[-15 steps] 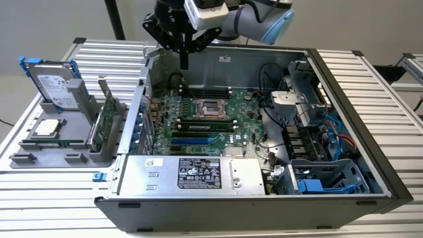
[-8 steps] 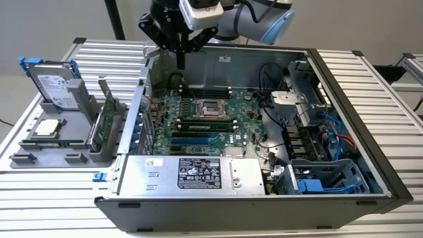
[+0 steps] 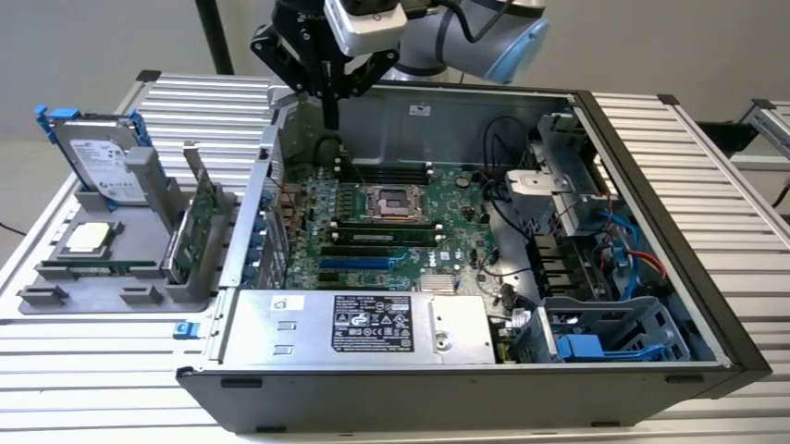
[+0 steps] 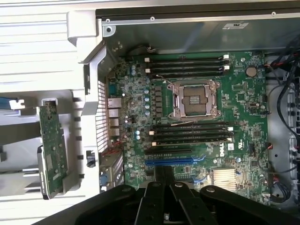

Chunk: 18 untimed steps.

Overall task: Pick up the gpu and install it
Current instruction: 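Reach for the gpu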

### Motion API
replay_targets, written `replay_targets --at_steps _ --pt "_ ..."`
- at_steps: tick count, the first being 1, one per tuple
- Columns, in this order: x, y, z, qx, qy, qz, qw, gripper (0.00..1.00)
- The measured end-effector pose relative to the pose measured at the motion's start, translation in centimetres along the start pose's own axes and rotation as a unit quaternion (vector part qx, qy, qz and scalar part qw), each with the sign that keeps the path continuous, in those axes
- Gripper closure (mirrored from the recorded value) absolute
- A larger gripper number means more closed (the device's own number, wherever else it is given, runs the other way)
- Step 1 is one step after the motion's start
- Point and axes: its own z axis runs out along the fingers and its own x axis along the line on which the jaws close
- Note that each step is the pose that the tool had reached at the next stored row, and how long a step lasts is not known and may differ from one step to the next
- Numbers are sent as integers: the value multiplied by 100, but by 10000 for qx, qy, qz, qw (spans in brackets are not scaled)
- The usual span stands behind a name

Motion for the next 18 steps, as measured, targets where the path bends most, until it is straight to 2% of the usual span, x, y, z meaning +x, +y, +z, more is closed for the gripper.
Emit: replay_targets --at_steps 18 --pt "175 -12 -3 0 0 0 10000 100"
